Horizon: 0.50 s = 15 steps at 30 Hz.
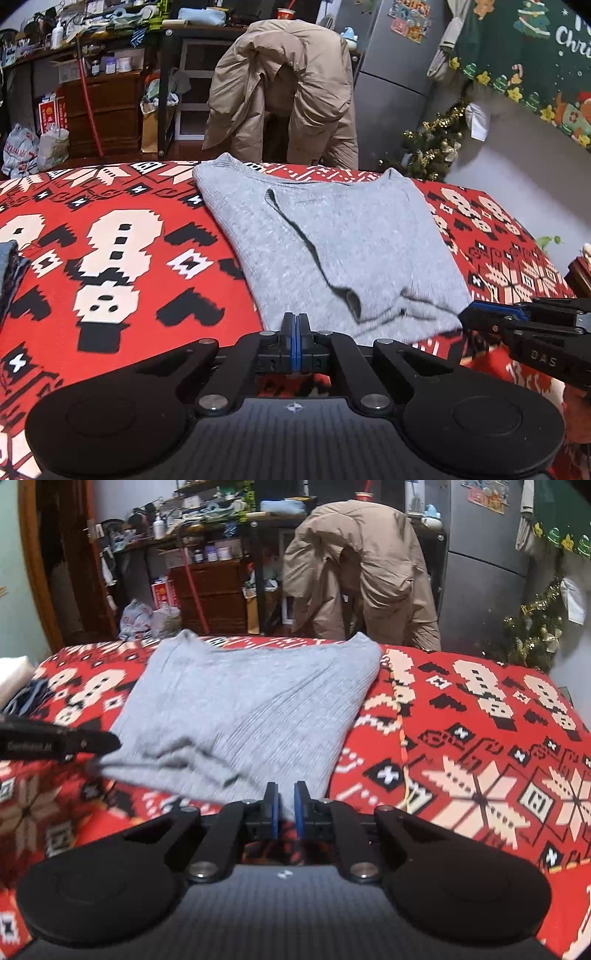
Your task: Fold clothes
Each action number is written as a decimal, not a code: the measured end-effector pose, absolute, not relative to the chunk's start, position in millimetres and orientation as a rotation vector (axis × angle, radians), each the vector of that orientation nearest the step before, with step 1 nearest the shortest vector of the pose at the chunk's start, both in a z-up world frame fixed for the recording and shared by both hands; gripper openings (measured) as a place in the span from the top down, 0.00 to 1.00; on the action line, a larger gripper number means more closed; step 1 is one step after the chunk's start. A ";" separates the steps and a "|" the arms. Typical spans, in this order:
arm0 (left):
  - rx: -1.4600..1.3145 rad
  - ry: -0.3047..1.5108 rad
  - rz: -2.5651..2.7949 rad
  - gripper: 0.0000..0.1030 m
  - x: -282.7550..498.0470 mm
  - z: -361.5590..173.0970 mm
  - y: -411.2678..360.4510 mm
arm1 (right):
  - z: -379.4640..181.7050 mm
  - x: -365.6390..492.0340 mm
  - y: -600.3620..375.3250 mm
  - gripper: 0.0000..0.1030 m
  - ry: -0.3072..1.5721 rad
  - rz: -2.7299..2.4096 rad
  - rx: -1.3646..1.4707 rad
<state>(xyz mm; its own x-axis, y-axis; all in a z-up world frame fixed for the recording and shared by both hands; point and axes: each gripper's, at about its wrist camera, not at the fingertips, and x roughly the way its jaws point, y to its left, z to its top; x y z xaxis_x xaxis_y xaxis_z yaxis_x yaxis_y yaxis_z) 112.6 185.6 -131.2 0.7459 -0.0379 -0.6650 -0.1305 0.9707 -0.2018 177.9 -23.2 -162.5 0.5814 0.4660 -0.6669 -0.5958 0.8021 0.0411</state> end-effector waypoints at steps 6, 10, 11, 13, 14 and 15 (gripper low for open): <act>-0.259 0.695 0.035 0.98 106.1 -111.9 182.6 | -147.5 169.6 -27.2 0.89 0.706 0.634 -0.162; -0.287 0.664 0.002 0.98 124.8 -104.5 173.7 | -140.3 185.5 -5.9 0.93 0.681 0.640 -0.141; -0.292 0.662 -0.004 0.98 130.6 -104.4 171.1 | -142.3 191.7 0.9 0.97 0.693 0.632 -0.141; -0.291 0.689 -0.004 0.98 143.2 -113.4 165.2 | -148.9 200.2 11.4 0.99 0.718 0.613 -0.145; -0.290 0.703 -0.004 0.98 149.4 -117.8 162.2 | -152.5 199.1 12.9 1.00 0.724 0.609 -0.152; -0.288 0.716 -0.003 0.98 154.6 -122.2 159.4 | -156.1 198.0 14.3 1.00 0.731 0.605 -0.159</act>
<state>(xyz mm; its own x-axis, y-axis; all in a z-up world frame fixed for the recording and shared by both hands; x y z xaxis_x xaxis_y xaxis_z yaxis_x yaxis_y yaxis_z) 154.5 159.4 -122.2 0.7564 -0.1009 -0.6463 -0.0951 0.9606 -0.2612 198.0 14.3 -156.1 0.5837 0.4620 -0.6677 -0.5697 0.8190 0.0686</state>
